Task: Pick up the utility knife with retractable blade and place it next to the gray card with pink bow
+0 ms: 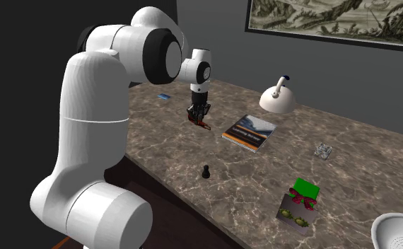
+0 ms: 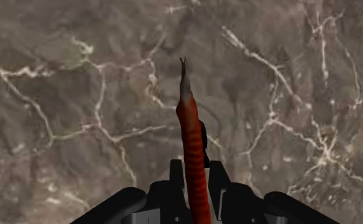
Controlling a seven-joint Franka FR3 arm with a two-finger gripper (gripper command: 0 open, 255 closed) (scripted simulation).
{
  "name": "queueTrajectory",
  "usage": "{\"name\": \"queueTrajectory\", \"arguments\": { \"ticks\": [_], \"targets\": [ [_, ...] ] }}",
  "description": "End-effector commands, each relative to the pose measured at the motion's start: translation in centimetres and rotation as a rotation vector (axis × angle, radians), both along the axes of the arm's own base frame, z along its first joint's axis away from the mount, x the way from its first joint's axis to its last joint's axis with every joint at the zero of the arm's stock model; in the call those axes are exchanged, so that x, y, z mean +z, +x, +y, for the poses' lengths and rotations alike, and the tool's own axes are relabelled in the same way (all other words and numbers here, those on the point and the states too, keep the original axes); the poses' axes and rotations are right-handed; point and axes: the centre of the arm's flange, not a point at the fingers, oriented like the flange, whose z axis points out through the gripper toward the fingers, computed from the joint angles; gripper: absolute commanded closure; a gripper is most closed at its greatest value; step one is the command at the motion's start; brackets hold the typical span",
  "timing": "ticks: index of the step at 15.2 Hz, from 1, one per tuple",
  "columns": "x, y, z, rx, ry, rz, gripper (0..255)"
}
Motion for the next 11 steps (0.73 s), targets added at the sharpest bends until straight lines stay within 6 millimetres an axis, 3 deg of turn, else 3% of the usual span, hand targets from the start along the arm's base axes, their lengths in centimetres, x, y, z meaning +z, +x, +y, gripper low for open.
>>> {"name": "queueTrajectory", "arguments": {
  "ticks": [1, 5, 11],
  "targets": [
    [0.0, 0.0, 0.0, 0.0, 0.0, 0.0, 255],
    [0.0, 0.0, 0.0, 0.0, 0.0, 0.0, 255],
    [3.2, 0.0, 0.0, 0.0, 0.0, 0.0, 255]
  ]
}}
